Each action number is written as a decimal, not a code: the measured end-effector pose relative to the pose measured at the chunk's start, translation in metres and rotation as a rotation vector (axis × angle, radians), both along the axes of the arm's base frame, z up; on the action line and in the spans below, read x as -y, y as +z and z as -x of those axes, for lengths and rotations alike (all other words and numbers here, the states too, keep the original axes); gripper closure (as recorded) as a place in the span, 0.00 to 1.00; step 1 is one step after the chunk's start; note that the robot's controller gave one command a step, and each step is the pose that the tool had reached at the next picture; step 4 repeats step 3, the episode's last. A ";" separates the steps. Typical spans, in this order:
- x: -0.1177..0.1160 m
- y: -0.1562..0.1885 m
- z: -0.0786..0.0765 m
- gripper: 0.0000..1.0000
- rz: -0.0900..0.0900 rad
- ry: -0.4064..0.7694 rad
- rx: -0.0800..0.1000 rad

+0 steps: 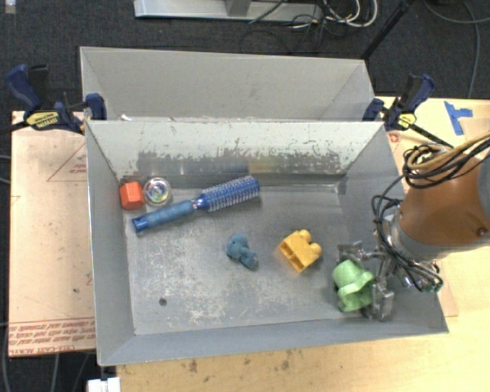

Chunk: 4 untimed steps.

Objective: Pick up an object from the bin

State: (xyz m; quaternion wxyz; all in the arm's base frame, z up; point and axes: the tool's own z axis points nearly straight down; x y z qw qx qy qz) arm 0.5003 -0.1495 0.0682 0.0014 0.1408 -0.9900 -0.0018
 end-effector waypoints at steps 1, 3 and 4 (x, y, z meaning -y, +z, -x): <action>0.000 0.004 -0.002 1.00 0.002 0.002 0.005; -0.002 0.229 0.006 1.00 0.006 0.254 0.013; -0.002 0.229 0.006 1.00 0.006 0.254 0.013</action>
Offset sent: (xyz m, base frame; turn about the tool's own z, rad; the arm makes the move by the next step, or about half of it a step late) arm 0.0000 0.0000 0.0000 0.0000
